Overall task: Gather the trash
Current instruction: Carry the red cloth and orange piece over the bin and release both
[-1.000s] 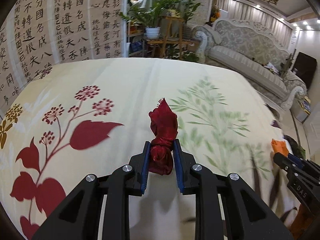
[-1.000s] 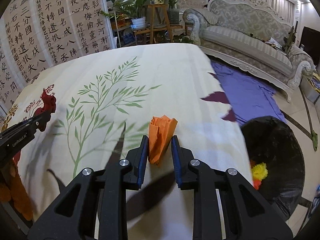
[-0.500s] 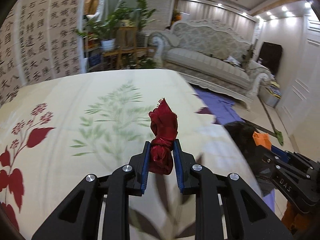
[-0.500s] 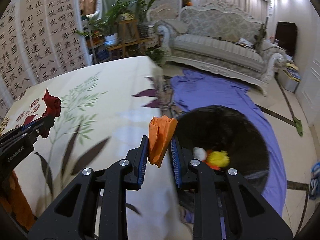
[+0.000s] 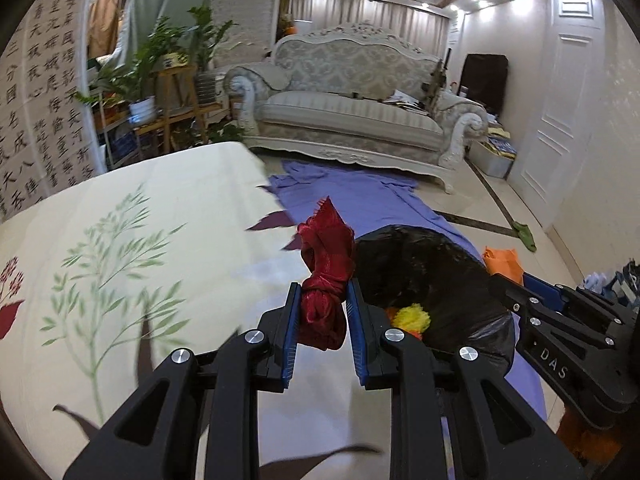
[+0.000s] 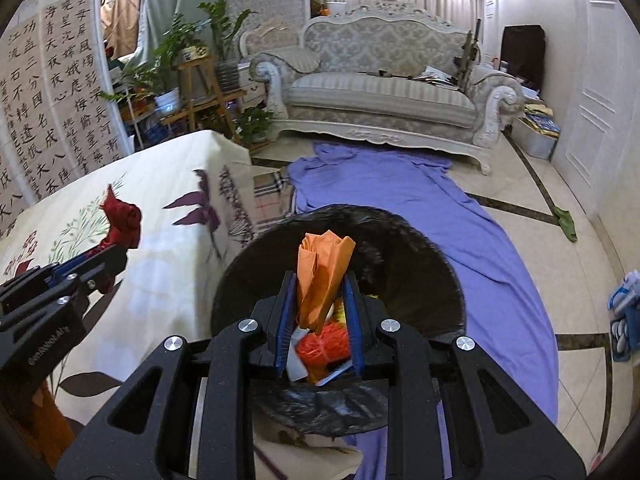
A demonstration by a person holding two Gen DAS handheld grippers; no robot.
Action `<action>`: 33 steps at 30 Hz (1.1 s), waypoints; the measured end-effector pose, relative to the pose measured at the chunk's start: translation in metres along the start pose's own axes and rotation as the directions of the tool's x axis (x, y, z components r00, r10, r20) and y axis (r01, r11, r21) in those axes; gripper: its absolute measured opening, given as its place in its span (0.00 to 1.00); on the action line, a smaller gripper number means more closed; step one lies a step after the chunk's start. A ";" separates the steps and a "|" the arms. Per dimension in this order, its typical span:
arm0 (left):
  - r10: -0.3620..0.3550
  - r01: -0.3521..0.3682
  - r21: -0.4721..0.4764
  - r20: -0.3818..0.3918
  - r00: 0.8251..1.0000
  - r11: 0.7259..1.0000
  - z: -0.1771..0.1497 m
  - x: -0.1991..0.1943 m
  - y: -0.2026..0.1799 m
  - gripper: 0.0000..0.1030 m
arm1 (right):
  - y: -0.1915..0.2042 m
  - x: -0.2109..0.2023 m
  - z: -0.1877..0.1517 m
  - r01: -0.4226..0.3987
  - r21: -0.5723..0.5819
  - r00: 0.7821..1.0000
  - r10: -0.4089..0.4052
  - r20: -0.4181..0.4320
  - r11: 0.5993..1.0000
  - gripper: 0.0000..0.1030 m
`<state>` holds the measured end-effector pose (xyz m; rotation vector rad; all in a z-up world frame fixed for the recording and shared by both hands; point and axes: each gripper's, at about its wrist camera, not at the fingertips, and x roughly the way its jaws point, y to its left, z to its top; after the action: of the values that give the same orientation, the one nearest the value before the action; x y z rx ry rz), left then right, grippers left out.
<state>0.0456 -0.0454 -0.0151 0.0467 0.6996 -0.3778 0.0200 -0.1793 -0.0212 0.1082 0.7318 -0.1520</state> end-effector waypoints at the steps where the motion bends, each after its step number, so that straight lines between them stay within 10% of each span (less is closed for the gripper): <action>1: -0.001 0.001 0.006 -0.001 1.000 1.000 0.002 0.004 -0.003 0.23 | -0.001 0.001 0.001 0.002 0.003 1.000 -0.002 0.002 1.000 0.22; 15: -0.009 0.009 0.063 -0.010 1.000 0.998 0.014 0.037 -0.036 0.26 | -0.029 0.033 0.011 0.023 0.050 1.000 -0.023 -0.003 0.998 0.25; 22: 0.013 -0.013 0.065 0.002 1.000 0.998 0.013 0.037 -0.036 0.61 | -0.032 0.032 0.011 0.046 0.057 0.999 -0.046 0.008 0.997 0.40; 33: 0.021 -0.022 0.035 0.018 1.000 0.999 0.010 0.023 -0.032 0.75 | -0.040 0.015 0.011 0.091 0.073 0.995 -0.094 0.035 0.993 0.58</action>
<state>0.0566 -0.0845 -0.0193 0.0845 0.6741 -0.3694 0.0310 -0.2215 -0.0248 0.1395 0.6937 -0.2684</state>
